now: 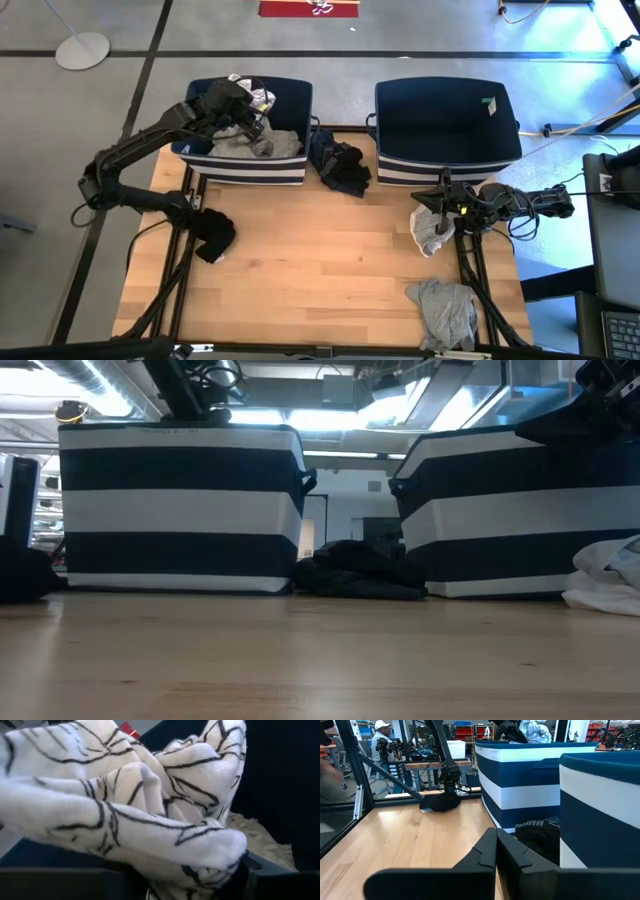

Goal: Sort clothes
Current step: Put the white shirt into the left blue bin, then put the gray shorts into the left blue bin

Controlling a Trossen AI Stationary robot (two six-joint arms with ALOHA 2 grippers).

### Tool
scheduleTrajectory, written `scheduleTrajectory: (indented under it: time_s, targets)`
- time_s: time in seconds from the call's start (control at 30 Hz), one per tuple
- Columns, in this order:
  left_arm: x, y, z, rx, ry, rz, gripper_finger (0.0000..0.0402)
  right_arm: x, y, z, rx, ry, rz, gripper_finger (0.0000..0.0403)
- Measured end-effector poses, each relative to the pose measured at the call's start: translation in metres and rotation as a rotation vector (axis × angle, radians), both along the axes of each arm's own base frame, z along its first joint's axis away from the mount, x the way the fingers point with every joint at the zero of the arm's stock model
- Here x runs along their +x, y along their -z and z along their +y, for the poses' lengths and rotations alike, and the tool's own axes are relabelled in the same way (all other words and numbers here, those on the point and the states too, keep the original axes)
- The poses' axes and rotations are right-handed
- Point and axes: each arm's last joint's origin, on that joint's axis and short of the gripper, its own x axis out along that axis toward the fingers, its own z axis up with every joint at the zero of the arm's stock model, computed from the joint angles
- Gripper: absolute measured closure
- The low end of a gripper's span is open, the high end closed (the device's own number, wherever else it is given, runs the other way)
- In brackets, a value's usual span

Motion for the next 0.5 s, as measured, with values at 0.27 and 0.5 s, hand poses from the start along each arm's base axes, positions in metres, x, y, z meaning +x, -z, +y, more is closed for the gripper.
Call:
scheduleTrajectory:
  time_s: [0.27,0.5]
  targets:
    - [-0.001,-0.01,-0.002,-0.022,0.009,-0.043,0.0187,0.0,0.0,0.0,0.0,0.0,-0.001,0.0395]
    - [0.001,-0.034,-0.01,-0.04,0.135,-0.147,0.0161,0.0,0.0,0.0,0.0,0.0,-0.004,0.0395]
